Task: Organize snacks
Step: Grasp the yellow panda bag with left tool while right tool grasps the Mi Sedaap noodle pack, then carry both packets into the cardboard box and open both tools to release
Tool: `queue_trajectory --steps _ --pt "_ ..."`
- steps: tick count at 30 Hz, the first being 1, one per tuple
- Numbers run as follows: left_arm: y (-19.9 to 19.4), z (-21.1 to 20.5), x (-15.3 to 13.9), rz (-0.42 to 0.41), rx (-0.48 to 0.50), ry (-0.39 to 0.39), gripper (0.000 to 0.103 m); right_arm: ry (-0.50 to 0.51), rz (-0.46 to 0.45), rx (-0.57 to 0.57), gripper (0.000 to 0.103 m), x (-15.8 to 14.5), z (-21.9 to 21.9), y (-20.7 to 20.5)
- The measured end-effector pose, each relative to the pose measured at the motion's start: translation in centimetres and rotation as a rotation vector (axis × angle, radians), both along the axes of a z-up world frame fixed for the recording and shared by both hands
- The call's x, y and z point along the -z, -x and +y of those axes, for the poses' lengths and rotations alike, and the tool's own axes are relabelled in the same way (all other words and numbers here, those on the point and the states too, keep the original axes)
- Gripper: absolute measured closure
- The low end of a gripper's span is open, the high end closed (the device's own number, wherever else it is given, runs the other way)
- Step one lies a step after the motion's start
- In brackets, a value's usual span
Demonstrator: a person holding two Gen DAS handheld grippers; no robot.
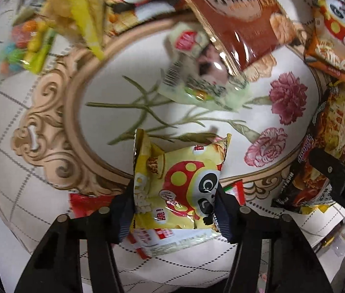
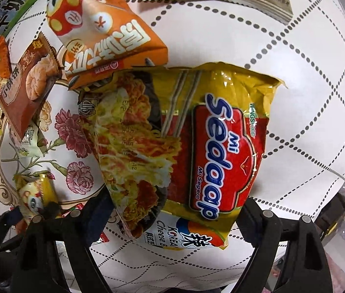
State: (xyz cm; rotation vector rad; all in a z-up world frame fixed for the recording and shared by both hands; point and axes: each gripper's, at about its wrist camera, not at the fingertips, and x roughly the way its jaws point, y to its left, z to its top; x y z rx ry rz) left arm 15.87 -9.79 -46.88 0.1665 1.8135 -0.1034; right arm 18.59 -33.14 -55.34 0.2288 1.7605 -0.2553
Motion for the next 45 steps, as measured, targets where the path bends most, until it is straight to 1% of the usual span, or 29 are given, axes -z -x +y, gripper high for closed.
queue_trajectory --steps 2,3,6,8,11,14,15,16,17,19,22,24,26,27,29,30,31,35,37,40,45 --pt "0.5 0.2 -0.9 -0.015 -0.011 -0.005 0.05 0.009 -0.015 -0.017 0.014 -0.3 0.3 0.4" --pt "0.7 0.4 -1.2 -0.023 -0.019 -0.004 0.05 0.01 -0.015 -0.023 0.014 -1.9 1.2 -0.3" --pt "1.8 0.4 -2.7 -0.045 -0.025 0.007 0.05 -0.022 -0.028 -0.04 0.014 -2.9 2.0 0.5" --pt "2.0 0.5 -4.5 -0.061 -0.03 0.024 0.05 -0.047 -0.04 -0.053 0.014 -4.1 2.3 0.8" --pt "2.1 0.6 -8.3 -0.111 -0.039 0.066 0.05 -0.107 -0.08 -0.073 0.014 -6.9 3.1 1.1" --pt "0.8 1.0 -13.0 -0.181 -0.072 0.124 0.05 -0.179 -0.137 -0.091 0.014 -10.9 3.7 0.6" --pt "0.1 1.2 -14.4 -0.205 -0.085 0.143 0.05 -0.198 -0.162 -0.098 0.014 -12.4 3.8 0.1" --pt "-1.2 2.1 -16.8 -0.247 -0.1 0.167 0.05 -0.214 -0.193 -0.108 0.014 -14.1 4.0 -0.7" --pt "-2.4 2.4 -18.4 -0.28 -0.109 0.18 0.05 -0.225 -0.224 -0.115 0.014 -15.6 4.1 -1.6" --pt "-5.7 3.1 -21.5 -0.342 -0.122 0.21 0.05 -0.24 -0.295 -0.138 0.014 -18.9 4.3 -3.9" --pt "-10.1 4.4 -23.7 -0.415 -0.148 0.238 0.05 -0.236 -0.393 -0.169 0.014 -22.8 4.5 -8.1" --pt "-13.6 4.8 -24.6 -0.451 -0.161 0.233 0.05 -0.217 -0.439 -0.19 0.014 -24.3 4.8 -11.1" --pt "-16.9 4.9 -24.4 -0.454 -0.165 0.238 0.05 -0.19 -0.464 -0.208 0.014 -25.0 5.1 -14.7" --pt "-18.5 4.8 -24.1 -0.45 -0.176 0.244 0.05 -0.188 -0.468 -0.212 0.014 -24.9 5.3 -16.4" --pt "-21.0 4.2 -23.3 -0.432 -0.167 0.245 0.05 -0.172 -0.461 -0.224 0.014 -24.9 6.2 -19.1" --pt "-22.0 4.0 -22.9 -0.424 -0.17 0.241 0.05 -0.162 -0.452 -0.237 0.014 -24.3 6.7 -20.8" --pt "-23.8 4.1 -21.7 -0.411 -0.165 0.243 0.05 -0.152 -0.441 -0.241 0.014 -23.8 7.0 -21.9" --pt "-27.9 4.2 -18.4 -0.359 -0.162 0.24 0.05 -0.113 -0.377 -0.268 0.014 -21.5 8.6 -26.4" --pt "-29.6 3.8 -17.4 -0.327 -0.163 0.256 0.05 -0.101 -0.356 -0.276 0.014 -20.8 9.5 -27.3" --pt "-31.1 3.6 -16.1 -0.311 -0.162 0.256 0.05 -0.107 -0.325 -0.277 0.014 -19.3 10.7 -28.5" --pt "-32.8 2.6 -14.6 -0.286 -0.131 0.244 0.048 -0.077 -0.28 -0.293 0.014 -17.4 12.3 -30.4"
